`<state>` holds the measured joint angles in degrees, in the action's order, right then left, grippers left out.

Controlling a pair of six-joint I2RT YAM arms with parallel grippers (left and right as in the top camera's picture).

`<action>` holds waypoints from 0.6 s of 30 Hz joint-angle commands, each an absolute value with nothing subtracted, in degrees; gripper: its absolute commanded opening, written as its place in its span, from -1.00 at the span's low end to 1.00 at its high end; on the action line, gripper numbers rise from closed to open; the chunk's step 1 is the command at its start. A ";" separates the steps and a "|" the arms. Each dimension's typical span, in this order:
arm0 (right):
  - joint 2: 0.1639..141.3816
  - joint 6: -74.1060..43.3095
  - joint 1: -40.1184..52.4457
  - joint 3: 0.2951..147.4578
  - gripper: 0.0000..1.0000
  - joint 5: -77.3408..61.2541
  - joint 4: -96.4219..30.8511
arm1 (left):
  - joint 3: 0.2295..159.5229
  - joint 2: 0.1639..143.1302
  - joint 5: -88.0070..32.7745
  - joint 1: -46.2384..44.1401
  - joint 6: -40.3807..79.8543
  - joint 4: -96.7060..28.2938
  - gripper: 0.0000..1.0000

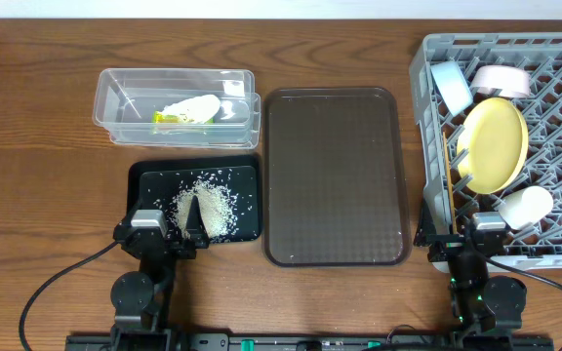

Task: Sort waste into correct bins and load items into the dishwasher rack

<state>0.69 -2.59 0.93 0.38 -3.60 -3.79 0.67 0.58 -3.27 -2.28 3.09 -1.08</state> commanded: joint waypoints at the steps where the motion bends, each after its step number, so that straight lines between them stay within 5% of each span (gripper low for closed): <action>1: 0.30 -2.72 1.96 0.32 0.99 -3.25 -4.03 | 0.23 0.34 -3.86 -2.00 2.39 -3.75 0.94; 18: 0.30 -2.72 1.96 0.32 0.99 -3.25 -4.03 | 0.23 0.34 -3.86 -2.00 2.39 -3.75 0.95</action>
<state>0.69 -2.59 0.93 0.38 -3.60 -3.79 0.67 0.58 -3.27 -2.28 2.94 -1.08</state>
